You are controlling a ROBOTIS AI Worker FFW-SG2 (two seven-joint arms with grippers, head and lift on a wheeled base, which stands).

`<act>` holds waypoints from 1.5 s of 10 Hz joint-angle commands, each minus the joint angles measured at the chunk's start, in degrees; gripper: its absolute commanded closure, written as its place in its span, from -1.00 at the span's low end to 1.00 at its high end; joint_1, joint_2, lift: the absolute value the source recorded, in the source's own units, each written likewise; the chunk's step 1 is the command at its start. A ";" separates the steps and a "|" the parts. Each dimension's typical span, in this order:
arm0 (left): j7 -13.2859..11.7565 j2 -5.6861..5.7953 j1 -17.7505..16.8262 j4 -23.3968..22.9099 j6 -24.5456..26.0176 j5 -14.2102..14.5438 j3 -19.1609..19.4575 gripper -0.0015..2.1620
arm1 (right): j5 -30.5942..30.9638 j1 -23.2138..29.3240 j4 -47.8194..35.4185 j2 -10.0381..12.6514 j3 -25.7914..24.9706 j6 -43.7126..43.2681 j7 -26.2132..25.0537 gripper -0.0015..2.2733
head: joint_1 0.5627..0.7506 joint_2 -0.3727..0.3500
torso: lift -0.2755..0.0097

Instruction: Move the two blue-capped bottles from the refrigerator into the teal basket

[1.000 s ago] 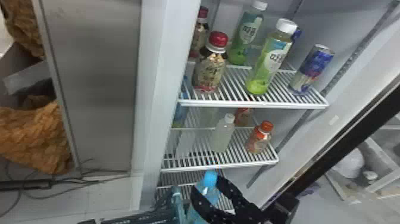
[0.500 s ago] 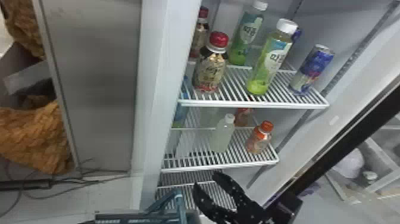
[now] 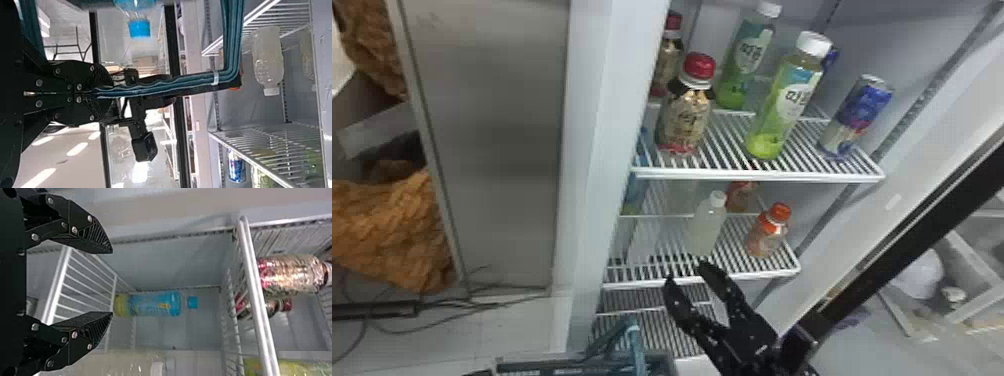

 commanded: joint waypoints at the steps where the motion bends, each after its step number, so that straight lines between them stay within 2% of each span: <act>1: 0.00 -0.01 0.00 0.01 0.00 0.00 0.00 0.04 | 0.03 -3.06 4.12 0.21 0.72 -3.12 -0.44 -0.55 | 0.41 -0.94 | -0.17; 8: 0.00 0.08 -0.14 0.01 0.00 0.09 -0.09 0.04 | -0.15 -15.29 19.73 -0.05 4.85 -10.29 -3.95 -0.56 | 0.41 -0.94 | -0.17; 13: 0.00 0.08 -0.14 0.01 0.00 0.18 0.00 0.04 | -1.03 -22.46 29.15 -0.75 10.12 -14.93 -7.29 -0.57 | 0.41 -0.94 | -0.17; 15: 0.00 0.08 0.00 0.01 0.00 0.18 0.00 0.04 | -1.03 -24.29 31.68 -0.75 10.74 -15.91 -8.43 -0.58 | 0.41 -0.94 | -0.17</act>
